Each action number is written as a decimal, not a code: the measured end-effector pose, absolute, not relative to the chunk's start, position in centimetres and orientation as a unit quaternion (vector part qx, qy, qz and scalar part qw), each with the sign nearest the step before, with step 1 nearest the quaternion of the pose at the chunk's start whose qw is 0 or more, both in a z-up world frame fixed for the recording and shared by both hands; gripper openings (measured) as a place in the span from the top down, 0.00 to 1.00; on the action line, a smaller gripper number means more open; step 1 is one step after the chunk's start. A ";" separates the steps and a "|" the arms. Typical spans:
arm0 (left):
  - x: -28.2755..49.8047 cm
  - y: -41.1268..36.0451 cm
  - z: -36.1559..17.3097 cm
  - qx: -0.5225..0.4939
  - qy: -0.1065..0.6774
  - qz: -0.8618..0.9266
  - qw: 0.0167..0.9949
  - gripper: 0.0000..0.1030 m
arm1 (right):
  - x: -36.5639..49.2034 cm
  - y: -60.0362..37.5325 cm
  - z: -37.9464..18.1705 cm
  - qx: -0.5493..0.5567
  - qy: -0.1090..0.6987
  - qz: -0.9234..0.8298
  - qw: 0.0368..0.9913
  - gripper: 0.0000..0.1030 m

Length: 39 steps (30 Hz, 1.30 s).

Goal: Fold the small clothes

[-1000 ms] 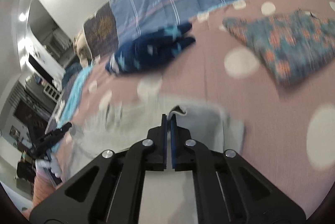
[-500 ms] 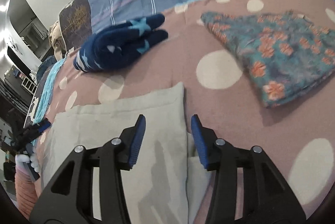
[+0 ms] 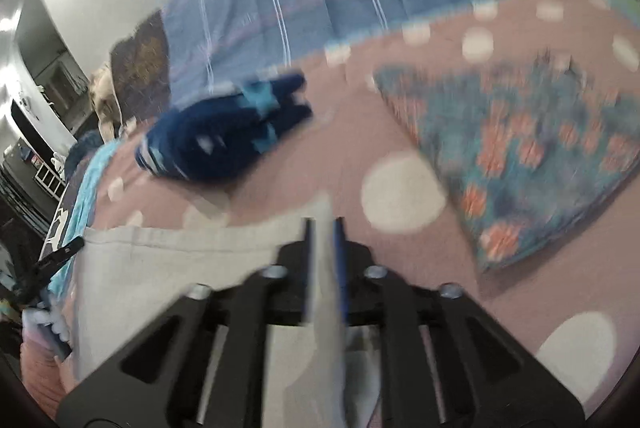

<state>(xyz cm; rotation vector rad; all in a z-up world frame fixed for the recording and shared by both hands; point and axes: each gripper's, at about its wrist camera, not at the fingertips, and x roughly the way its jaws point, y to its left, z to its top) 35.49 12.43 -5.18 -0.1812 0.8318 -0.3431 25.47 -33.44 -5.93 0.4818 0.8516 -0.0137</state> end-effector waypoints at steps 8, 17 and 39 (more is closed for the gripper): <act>24.5 17.5 -3.2 -0.073 0.359 -0.167 0.916 0.60 | 12.9 -33.0 -5.0 0.207 0.393 0.022 0.896 0.68; 10.4 22.1 -7.8 -0.195 0.395 -0.203 0.874 0.53 | -1.5 -32.2 -7.8 0.343 0.384 0.084 0.853 0.55; 9.3 21.9 -4.7 -0.253 0.321 -0.263 0.874 0.99 | -0.5 -28.9 -4.4 0.390 0.332 0.072 0.856 0.98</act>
